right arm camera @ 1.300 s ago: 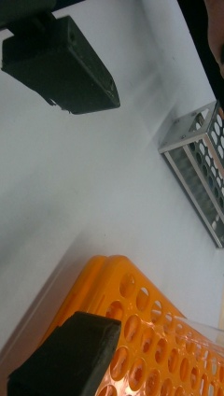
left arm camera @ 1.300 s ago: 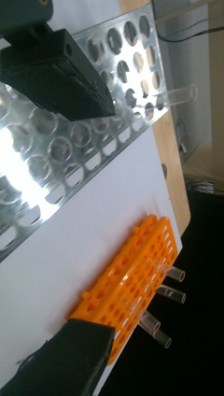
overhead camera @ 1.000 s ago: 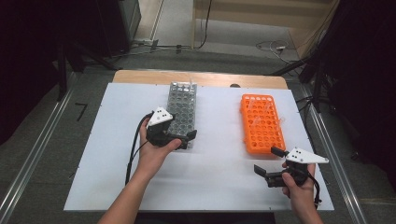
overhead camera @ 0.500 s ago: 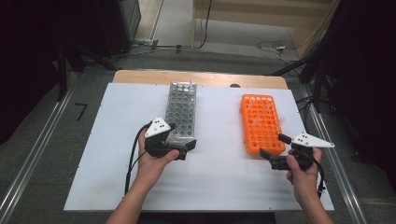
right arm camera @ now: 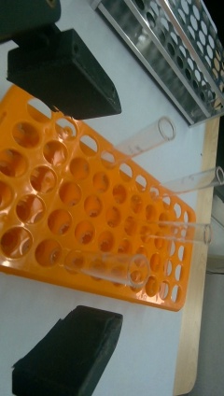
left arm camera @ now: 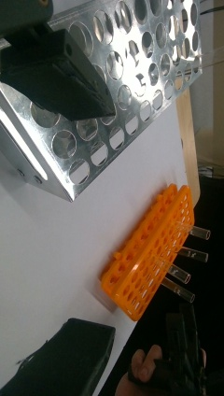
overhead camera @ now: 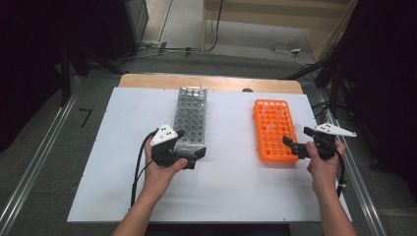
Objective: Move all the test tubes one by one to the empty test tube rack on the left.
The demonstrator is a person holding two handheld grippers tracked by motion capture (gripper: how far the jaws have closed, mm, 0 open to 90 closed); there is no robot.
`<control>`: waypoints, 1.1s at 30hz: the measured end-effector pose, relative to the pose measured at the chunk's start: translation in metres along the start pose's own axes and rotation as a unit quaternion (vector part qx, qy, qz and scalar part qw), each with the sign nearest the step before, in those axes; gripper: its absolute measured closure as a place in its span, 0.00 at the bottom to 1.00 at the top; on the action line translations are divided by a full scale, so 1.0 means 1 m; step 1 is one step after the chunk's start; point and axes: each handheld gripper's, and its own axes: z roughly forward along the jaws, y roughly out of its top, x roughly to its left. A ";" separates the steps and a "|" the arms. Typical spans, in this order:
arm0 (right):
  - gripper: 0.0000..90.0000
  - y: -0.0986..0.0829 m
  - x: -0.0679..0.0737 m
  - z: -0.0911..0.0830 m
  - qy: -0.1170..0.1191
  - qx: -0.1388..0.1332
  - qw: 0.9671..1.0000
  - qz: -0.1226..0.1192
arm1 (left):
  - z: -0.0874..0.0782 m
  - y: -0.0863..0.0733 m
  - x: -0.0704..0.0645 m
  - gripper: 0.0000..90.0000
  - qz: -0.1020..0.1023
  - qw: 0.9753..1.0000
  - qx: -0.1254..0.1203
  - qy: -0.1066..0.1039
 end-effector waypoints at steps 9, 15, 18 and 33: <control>0.28 -0.010 -0.024 0.025 0.007 0.020 0.999 0.043 | 0.002 -0.002 -0.001 0.00 -0.004 1.000 0.000 -0.006; 0.45 -0.015 -0.026 0.031 0.009 0.024 0.999 0.042 | 0.003 -0.003 -0.001 0.00 -0.007 1.000 0.001 -0.011; 0.56 -0.016 -0.025 0.033 -0.002 0.018 0.999 0.039 | 0.003 -0.003 -0.001 0.00 -0.006 1.000 0.004 -0.011; 0.82 -0.021 -0.024 0.025 -0.043 -0.013 0.999 0.014 | 0.004 -0.004 -0.001 0.00 -0.004 1.000 0.009 -0.013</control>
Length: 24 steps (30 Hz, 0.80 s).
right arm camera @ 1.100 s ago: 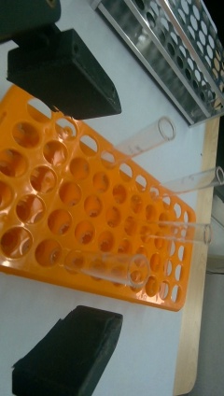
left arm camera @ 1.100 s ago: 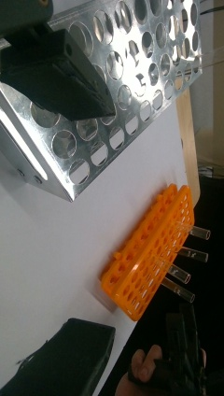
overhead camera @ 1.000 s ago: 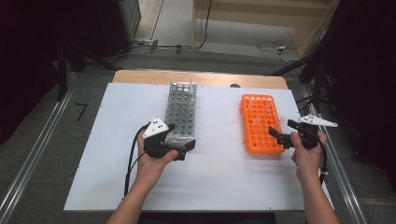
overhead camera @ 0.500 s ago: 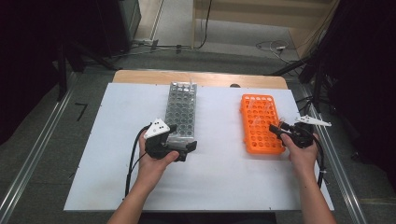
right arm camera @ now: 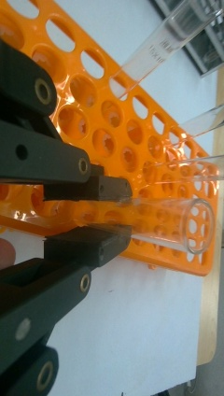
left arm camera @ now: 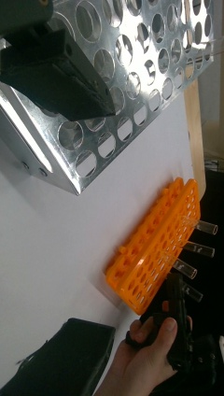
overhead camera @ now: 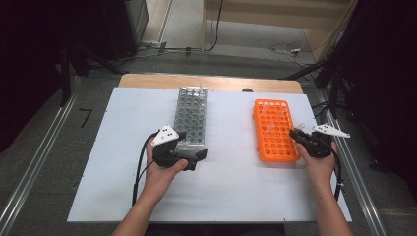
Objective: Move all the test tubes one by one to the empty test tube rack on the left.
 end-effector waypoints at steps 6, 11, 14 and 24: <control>0.82 0.009 0.000 -0.015 0.003 -0.025 1.000 -0.004 | 0.001 0.000 -0.001 0.00 0.002 1.000 0.002 0.000; 0.82 0.022 0.008 -0.033 0.017 -0.040 0.999 -0.018 | 0.000 0.001 -0.003 0.00 0.004 1.000 0.001 0.000; 0.82 0.027 0.015 -0.042 0.041 -0.042 0.998 -0.023 | -0.001 0.002 -0.004 0.00 0.005 1.000 -0.001 0.000; 0.82 0.039 0.054 -0.056 0.105 -0.030 0.993 -0.044 | -0.003 0.006 -0.008 0.00 0.011 1.000 -0.002 -0.005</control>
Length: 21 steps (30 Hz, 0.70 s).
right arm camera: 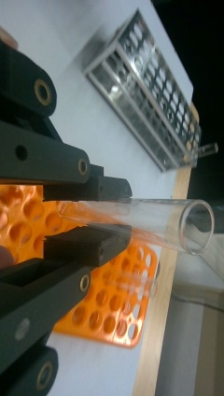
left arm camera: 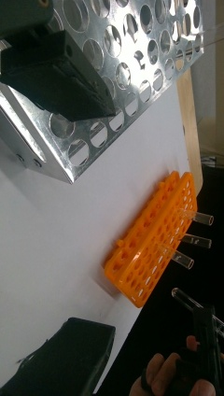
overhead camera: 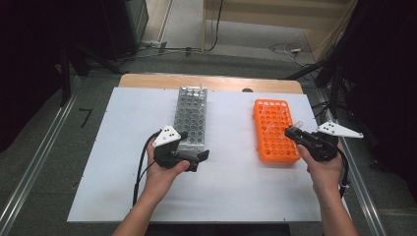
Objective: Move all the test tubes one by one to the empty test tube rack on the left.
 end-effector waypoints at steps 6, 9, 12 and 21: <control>0.82 0.007 0.025 0.003 0.035 0.003 0.999 -0.019 | -0.004 0.003 0.000 0.00 0.000 1.000 -0.008 -0.001; 0.82 0.009 0.037 0.007 0.053 0.004 0.998 -0.027 | -0.004 0.004 -0.001 0.00 0.002 1.000 -0.009 -0.003; 0.82 0.009 0.047 0.011 0.071 0.008 0.997 -0.030 | -0.003 0.005 -0.004 0.00 0.008 1.000 -0.006 -0.008; 0.82 0.001 0.077 0.033 0.110 0.031 0.992 -0.051 | -0.008 0.010 -0.012 0.08 0.019 0.999 -0.020 -0.025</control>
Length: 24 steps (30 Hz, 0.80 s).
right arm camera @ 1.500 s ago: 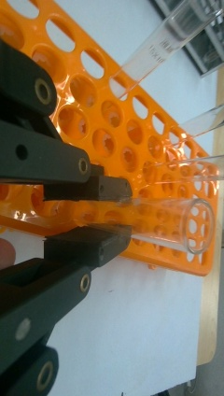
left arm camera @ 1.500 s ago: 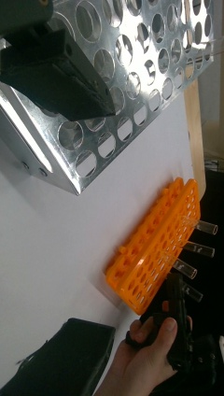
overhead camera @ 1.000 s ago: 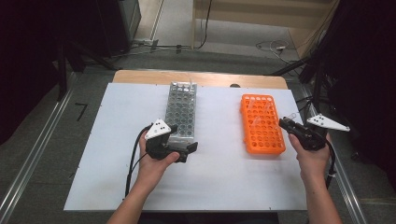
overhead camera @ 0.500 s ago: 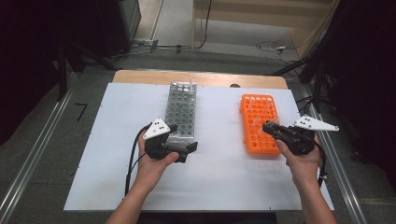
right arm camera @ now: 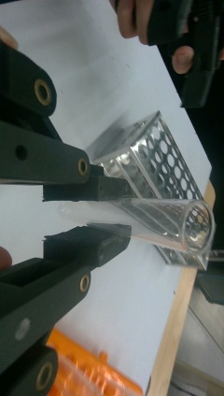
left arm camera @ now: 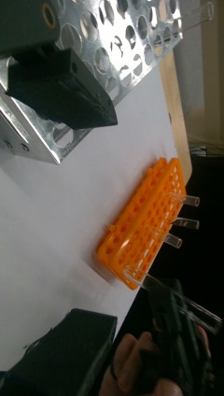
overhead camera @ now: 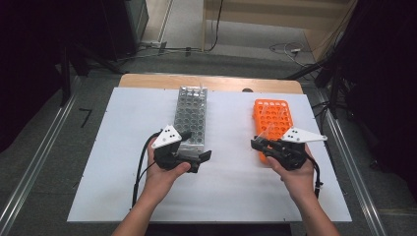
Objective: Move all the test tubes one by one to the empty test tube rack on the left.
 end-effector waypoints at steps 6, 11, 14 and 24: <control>0.82 -0.003 0.019 0.018 0.021 0.019 0.999 -0.016 | 0.000 0.003 -0.006 0.19 0.001 1.000 -0.006 -0.021; 0.82 -0.006 0.033 0.031 0.038 0.033 0.998 -0.031 | 0.003 0.005 -0.014 0.35 0.010 0.999 -0.003 -0.031; 0.82 -0.007 0.037 0.034 0.041 0.038 0.998 -0.035 | 0.006 0.006 -0.020 0.40 0.021 0.999 0.002 -0.041; 0.82 -0.008 0.056 0.047 0.064 0.055 0.995 -0.055 | 0.015 0.003 -0.034 0.59 0.043 0.997 0.016 -0.063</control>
